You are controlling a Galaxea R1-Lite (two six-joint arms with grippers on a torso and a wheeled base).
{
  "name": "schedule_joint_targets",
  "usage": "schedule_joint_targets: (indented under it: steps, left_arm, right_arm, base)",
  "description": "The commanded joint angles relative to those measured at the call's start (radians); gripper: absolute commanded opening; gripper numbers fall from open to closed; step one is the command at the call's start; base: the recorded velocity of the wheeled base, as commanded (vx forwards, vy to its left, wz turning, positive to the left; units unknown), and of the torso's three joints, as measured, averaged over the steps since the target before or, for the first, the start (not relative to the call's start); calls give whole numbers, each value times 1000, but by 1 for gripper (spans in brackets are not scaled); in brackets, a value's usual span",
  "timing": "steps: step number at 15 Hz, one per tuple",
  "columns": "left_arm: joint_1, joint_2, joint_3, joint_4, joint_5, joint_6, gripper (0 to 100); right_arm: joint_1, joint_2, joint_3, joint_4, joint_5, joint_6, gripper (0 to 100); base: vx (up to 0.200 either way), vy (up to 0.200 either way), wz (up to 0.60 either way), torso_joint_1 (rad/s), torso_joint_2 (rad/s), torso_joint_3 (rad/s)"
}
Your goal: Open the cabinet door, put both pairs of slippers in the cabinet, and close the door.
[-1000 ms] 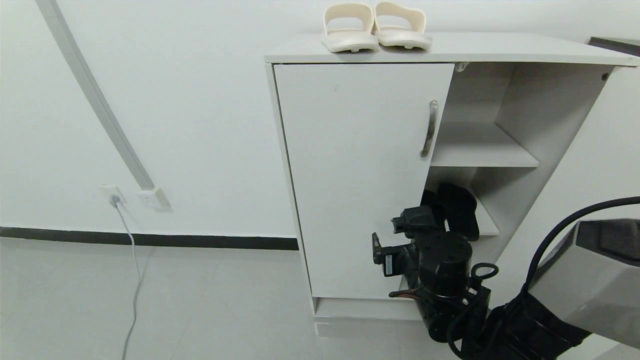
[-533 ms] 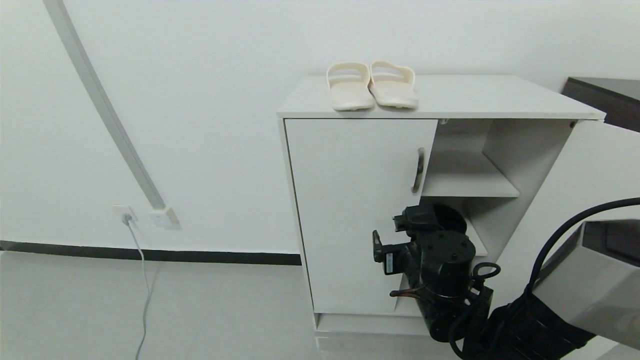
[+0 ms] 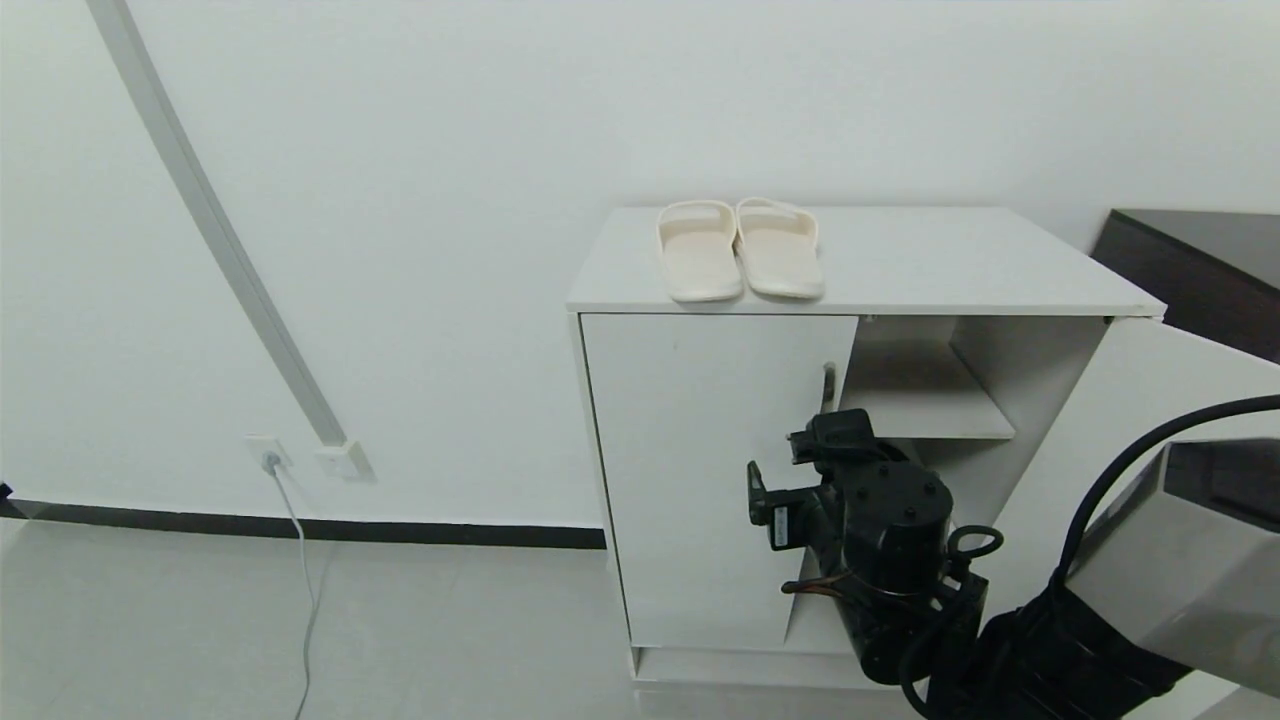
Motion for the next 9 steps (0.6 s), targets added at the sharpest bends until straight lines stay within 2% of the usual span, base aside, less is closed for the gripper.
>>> schedule_joint_targets:
  steps: [1, 9]
  left_arm:
    - [0, 1, 0, 0, 0, 0, 0]
    - [0, 1, 0, 0, -2, 3, 0]
  right_arm:
    - [0, -1, 0, -1, 0, -4, 100]
    - [0, -1, 4, -39, 0, -25, 100]
  base:
    - [0, 0, 0, 193, -500, -315]
    - [0, 0, 0, 210, -527, -319]
